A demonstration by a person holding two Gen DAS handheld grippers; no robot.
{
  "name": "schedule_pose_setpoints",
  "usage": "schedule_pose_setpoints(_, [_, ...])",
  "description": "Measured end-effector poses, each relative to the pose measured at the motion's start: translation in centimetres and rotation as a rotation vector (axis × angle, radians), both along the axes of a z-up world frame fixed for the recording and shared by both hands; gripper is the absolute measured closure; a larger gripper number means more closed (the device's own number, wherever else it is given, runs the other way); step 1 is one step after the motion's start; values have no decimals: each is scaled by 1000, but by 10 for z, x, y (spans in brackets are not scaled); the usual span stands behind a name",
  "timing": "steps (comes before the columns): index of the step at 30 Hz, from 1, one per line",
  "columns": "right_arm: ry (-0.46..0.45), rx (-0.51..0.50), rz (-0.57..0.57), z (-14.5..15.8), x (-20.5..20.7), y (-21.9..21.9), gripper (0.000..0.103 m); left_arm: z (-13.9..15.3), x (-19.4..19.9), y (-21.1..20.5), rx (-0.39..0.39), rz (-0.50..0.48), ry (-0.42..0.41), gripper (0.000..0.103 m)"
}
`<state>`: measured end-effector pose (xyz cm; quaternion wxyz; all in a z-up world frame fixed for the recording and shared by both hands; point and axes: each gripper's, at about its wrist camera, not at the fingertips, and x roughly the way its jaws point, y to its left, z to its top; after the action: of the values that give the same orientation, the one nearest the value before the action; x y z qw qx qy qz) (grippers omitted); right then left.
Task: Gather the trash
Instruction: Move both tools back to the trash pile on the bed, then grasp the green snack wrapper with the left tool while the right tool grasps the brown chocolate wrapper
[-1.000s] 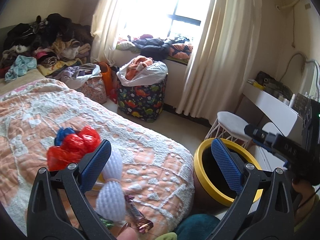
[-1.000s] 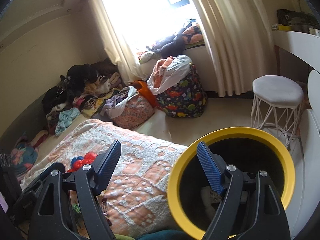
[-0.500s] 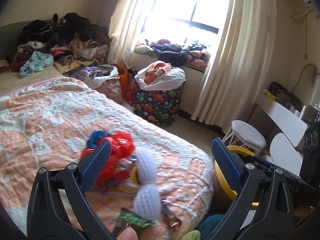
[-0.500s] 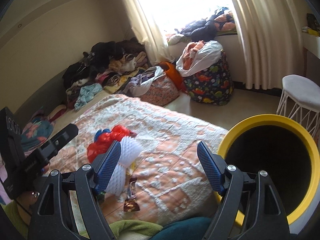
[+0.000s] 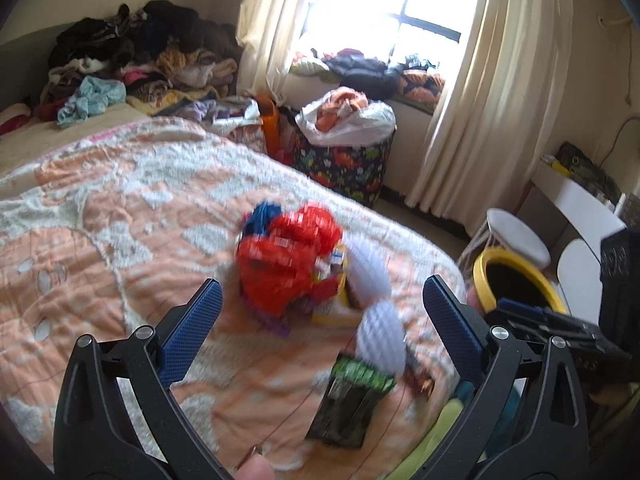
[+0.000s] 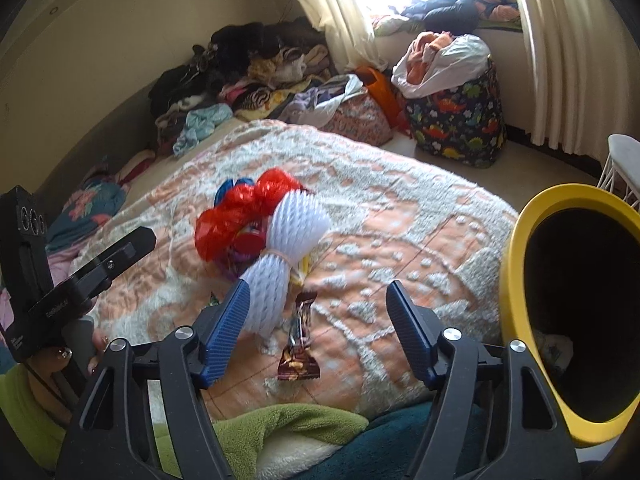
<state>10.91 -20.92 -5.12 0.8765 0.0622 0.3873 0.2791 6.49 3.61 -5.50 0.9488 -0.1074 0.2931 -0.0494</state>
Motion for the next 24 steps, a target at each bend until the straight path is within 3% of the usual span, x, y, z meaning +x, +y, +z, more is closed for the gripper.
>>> schedule_pose_setpoints(4, [46, -35, 50, -14, 2, 12, 44, -14, -4, 2, 3, -63, 58, 13])
schedule_pose_setpoints(9, [117, -79, 103, -34, 7, 27, 55, -34, -6, -1, -25, -158, 146, 28])
schedule_pose_setpoints(14, [167, -122, 143, -50, 14, 42, 62, -47, -8, -5, -50, -209, 204, 33])
schedule_pose_setpoints(18, [214, -189, 149, -67, 18, 52, 77, -56, -7, -11, -50, -241, 254, 36])
schedule_pose_setpoints(21, [213, -147, 134, -65, 18, 46, 79, -62, -6, -17, -35, -263, 285, 42])
schedule_pose_setpoints(24, [204, -94, 105, -63, 20, 34, 79, -69, -4, -21, -23, -279, 321, 60])
